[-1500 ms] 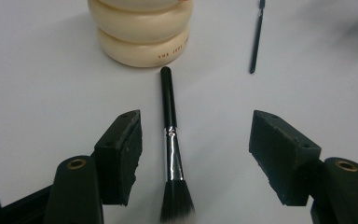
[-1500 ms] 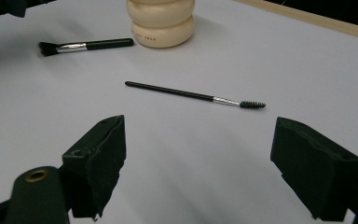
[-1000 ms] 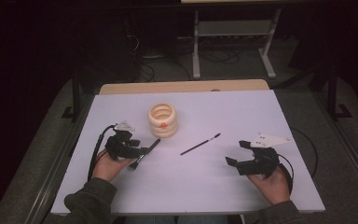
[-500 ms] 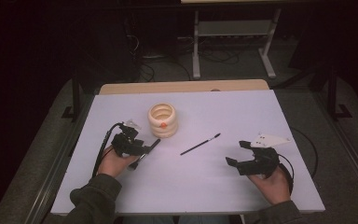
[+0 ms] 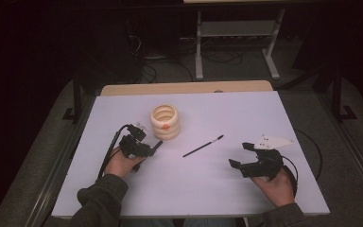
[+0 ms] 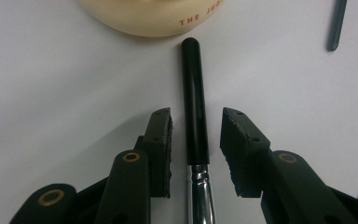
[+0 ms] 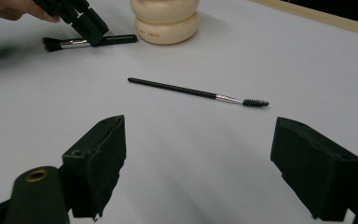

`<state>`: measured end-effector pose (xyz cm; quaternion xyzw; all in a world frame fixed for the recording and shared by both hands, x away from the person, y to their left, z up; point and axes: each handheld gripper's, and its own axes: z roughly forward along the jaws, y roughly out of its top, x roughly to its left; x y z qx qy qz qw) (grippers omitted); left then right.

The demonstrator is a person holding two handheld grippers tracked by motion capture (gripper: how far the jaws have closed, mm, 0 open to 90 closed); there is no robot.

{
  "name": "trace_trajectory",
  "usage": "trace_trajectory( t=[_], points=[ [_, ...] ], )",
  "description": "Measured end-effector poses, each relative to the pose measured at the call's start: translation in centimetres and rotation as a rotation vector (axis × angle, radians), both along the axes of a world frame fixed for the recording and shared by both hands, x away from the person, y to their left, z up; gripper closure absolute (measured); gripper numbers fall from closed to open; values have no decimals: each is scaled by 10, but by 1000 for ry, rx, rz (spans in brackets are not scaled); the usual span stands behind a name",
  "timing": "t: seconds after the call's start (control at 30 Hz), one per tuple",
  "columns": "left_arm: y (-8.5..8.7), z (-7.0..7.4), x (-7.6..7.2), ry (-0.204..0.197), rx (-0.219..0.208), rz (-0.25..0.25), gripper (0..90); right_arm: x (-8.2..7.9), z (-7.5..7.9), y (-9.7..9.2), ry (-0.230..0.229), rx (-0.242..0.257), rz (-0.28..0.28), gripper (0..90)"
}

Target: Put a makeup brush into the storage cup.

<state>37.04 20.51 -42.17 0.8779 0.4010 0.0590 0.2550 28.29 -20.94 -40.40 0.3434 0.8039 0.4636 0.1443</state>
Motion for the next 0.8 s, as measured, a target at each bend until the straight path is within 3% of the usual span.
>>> trace_trajectory(
  t=[0.23,0.43,0.53,0.67,0.8],
  points=[
    [-2,-2,0,12,17,-9,674,0,0,1,4,-4,4,172],
    [-6,-4,-3,-13,29,5,704,0,0,3,-2,-17,8,172],
    [-9,-4,-6,-35,67,-6,737,-2,1,4,-8,-26,6,172],
    [-10,-5,-7,-47,80,-1,775,-2,0,6,-2,-32,9,172],
    [-11,-4,-6,-35,83,7,791,-2,0,7,-6,-34,12,172]
  ],
)
